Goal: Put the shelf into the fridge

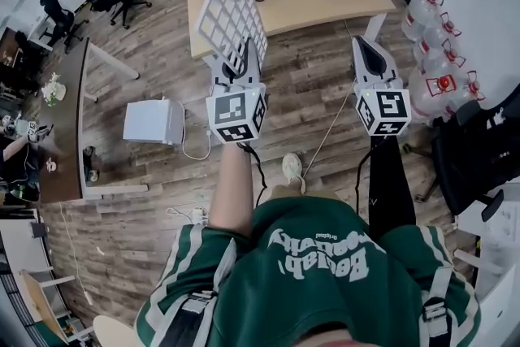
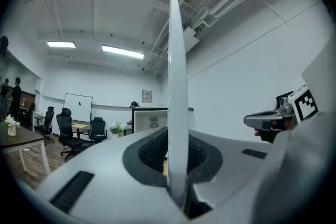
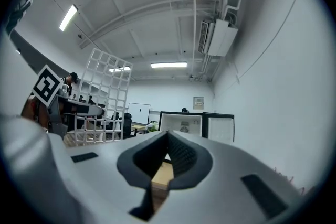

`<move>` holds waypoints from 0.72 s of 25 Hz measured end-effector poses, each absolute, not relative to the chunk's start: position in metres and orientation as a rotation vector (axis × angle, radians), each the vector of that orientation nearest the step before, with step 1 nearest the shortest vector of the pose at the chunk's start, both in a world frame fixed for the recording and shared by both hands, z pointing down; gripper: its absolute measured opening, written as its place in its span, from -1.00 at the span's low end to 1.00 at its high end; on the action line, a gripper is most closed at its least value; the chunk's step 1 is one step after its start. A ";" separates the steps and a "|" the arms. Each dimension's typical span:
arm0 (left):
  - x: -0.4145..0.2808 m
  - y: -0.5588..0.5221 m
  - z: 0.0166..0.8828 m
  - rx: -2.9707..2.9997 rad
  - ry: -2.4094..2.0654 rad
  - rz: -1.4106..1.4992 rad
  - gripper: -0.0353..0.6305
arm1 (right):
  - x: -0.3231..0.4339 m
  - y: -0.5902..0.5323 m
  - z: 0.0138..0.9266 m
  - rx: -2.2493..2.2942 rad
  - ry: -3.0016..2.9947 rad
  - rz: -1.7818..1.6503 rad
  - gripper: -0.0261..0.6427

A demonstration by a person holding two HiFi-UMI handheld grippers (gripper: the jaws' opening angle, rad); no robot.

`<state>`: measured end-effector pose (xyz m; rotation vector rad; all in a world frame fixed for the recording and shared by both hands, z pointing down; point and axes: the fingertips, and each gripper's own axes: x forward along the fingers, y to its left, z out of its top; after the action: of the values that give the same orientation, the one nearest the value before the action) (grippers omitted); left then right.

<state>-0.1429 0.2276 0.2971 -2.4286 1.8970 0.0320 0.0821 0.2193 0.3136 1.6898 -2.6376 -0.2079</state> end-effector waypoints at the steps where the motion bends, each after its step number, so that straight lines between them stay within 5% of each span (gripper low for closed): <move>1: -0.146 0.215 0.297 -2.434 1.893 0.031 -0.81 | 0.078 0.208 0.313 1.695 -2.635 -0.208 -0.91; 18: -0.181 0.078 0.319 -2.517 1.850 0.005 -0.81 | 0.037 0.089 0.328 1.751 -2.547 -0.196 -0.91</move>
<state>-0.1806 0.0782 0.3190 -2.5171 1.8501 0.0046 0.0373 0.0887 0.3281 1.7508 -2.5472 -0.1959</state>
